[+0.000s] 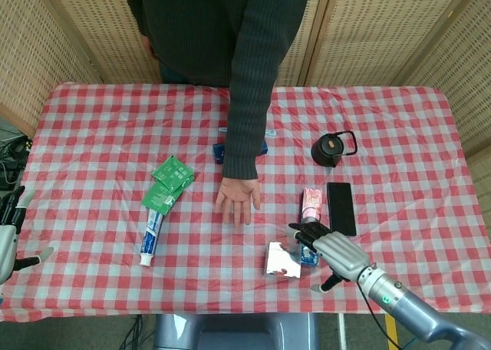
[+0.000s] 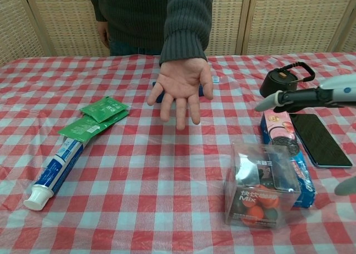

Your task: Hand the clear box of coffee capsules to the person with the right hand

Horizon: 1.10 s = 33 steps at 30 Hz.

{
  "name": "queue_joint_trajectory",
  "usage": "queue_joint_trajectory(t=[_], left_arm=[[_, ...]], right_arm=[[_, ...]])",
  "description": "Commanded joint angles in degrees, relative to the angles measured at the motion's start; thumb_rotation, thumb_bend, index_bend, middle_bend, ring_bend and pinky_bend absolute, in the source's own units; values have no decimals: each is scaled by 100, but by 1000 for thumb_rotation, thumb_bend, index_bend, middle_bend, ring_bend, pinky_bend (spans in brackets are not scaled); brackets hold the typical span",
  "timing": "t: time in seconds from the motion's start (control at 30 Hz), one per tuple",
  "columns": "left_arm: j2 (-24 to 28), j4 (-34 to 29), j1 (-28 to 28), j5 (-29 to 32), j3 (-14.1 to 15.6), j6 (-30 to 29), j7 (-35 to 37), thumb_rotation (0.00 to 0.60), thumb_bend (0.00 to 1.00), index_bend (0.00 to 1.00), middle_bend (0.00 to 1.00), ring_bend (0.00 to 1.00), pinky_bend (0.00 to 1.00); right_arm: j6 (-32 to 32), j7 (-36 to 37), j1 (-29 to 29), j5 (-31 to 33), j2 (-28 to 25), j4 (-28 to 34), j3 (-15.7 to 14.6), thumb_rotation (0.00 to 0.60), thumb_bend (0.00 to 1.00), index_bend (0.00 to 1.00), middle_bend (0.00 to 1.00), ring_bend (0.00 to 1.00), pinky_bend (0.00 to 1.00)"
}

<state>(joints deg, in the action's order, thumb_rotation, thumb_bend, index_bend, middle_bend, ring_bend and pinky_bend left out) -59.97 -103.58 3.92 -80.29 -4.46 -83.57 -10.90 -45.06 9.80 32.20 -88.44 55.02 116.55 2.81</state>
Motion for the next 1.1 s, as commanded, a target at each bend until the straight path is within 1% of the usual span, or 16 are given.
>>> queue_joint_trajectory(t=[0.03, 0.13, 0.33, 0.4, 0.43, 0.47, 0.5, 0.53, 0.57, 0.6, 0.67, 0.77, 0.83, 0.9, 1.03, 1.1], left_arm=[[7, 19, 35, 64, -30, 45, 17, 600, 0, 0, 0, 0, 0], [18, 37, 52, 125, -49, 79, 51, 600, 0, 0, 0, 0, 0], [59, 59, 87, 229, -71, 148, 152, 600, 0, 0, 0, 0, 0], [78, 52, 83, 215, -68, 133, 202, 600, 0, 0, 0, 0, 0], [91, 50, 76, 203, -67, 111, 229, 600, 0, 0, 0, 0, 0], [99, 50, 70, 200, -67, 96, 249, 600, 0, 0, 0, 0, 0], [104, 51, 67, 200, -66, 90, 264, 600, 0, 0, 0, 0, 0], [109, 51, 64, 204, -68, 86, 282, 600, 0, 0, 0, 0, 0], [114, 52, 62, 208, -68, 83, 296, 600, 0, 0, 0, 0, 0], [117, 56, 64, 210, -68, 85, 304, 600, 0, 0, 0, 0, 0], [122, 58, 70, 198, -57, 95, 319, 600, 0, 0, 0, 0, 0], [124, 56, 72, 173, -45, 85, 328, 600, 0, 0, 0, 0, 0], [129, 52, 68, 160, -36, 75, 336, 600, 0, 0, 0, 0, 0], [130, 52, 66, 155, -31, 69, 344, 600, 0, 0, 0, 0, 0], [143, 42, 67, 158, -22, 71, 371, 600, 0, 0, 0, 0, 0], [159, 33, 67, 158, -23, 66, 405, 600, 0, 0, 0, 0, 0]], right_arm=[[354, -723, 322, 659, 423, -42, 165, 600, 0, 0, 0, 0, 0], [449, -936, 413, 934, 562, -82, 176, 600, 0, 0, 0, 0, 0], [445, -1562, 605, 1675, 1039, -222, 154, 600, 0, 0, 0, 0, 0], [428, -1713, 653, 1858, 1173, -289, 121, 600, 0, 2, 19, 14, 20], [387, -1823, 675, 1956, 1249, -330, 101, 600, 0, 15, 66, 65, 90], [345, -1887, 683, 2022, 1298, -338, 90, 600, 0, 46, 139, 148, 199], [308, -1918, 684, 2057, 1331, -338, 88, 600, 0, 80, 199, 219, 286], [263, -1932, 681, 2081, 1366, -332, 95, 600, 10, 137, 272, 305, 384], [216, -1927, 672, 2098, 1401, -319, 104, 600, 36, 215, 354, 394, 470], [154, -1911, 656, 2106, 1436, -301, 121, 600, 64, 265, 404, 446, 509], [-48, -1882, 601, 2050, 1523, -268, 162, 600, 176, 384, 514, 551, 565], [-327, -1809, 501, 1882, 1605, -239, 201, 600, 310, 460, 573, 599, 588], [-432, -1777, 459, 1788, 1599, -215, 202, 600, 357, 465, 577, 602, 589], [-467, -1753, 445, 1743, 1527, -147, 207, 600, 374, 466, 577, 602, 589], [-551, -1576, 420, 1549, 1090, 234, 304, 600, 404, 466, 576, 602, 589], [-747, -1266, 386, 1399, 564, 664, 582, 600, 430, 466, 576, 602, 589]])
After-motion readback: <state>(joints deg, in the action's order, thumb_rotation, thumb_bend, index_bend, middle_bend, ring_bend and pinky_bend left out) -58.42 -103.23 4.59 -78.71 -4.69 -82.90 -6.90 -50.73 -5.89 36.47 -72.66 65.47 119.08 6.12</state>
